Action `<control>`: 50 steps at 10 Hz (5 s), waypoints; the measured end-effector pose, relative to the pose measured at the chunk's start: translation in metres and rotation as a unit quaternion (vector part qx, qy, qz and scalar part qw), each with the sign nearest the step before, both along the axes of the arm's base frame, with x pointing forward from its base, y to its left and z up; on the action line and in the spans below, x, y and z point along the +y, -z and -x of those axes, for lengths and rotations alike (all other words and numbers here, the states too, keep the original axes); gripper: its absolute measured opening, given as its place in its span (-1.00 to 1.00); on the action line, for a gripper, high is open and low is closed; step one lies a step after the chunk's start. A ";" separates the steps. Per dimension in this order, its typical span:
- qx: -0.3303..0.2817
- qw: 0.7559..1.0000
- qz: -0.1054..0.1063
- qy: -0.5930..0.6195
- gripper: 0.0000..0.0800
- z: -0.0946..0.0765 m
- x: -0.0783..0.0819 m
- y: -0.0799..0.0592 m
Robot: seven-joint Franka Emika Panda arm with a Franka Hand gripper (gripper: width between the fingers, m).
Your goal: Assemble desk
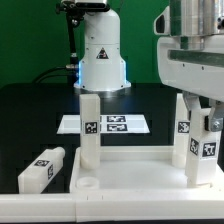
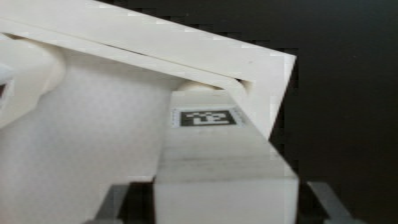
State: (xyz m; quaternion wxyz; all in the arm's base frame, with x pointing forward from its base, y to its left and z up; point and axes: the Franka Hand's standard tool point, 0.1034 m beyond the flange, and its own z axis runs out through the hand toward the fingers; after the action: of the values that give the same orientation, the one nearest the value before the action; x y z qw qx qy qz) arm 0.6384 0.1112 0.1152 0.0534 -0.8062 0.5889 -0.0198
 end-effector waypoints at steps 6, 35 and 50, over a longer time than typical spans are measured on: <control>-0.030 0.911 0.051 -0.407 0.62 -0.005 -0.002 -0.002; -0.017 0.987 0.011 -0.158 0.62 0.008 0.008 0.005; -0.024 1.000 0.007 0.011 -0.28 -0.001 -0.012 0.004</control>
Offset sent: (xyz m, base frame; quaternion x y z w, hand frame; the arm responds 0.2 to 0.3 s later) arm 0.0000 0.0000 0.0000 0.0000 0.0000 -0.1296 0.9916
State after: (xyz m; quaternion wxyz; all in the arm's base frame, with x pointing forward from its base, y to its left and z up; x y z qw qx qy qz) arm 0.6389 0.0993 0.1117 0.0615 -0.7990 0.5965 -0.0439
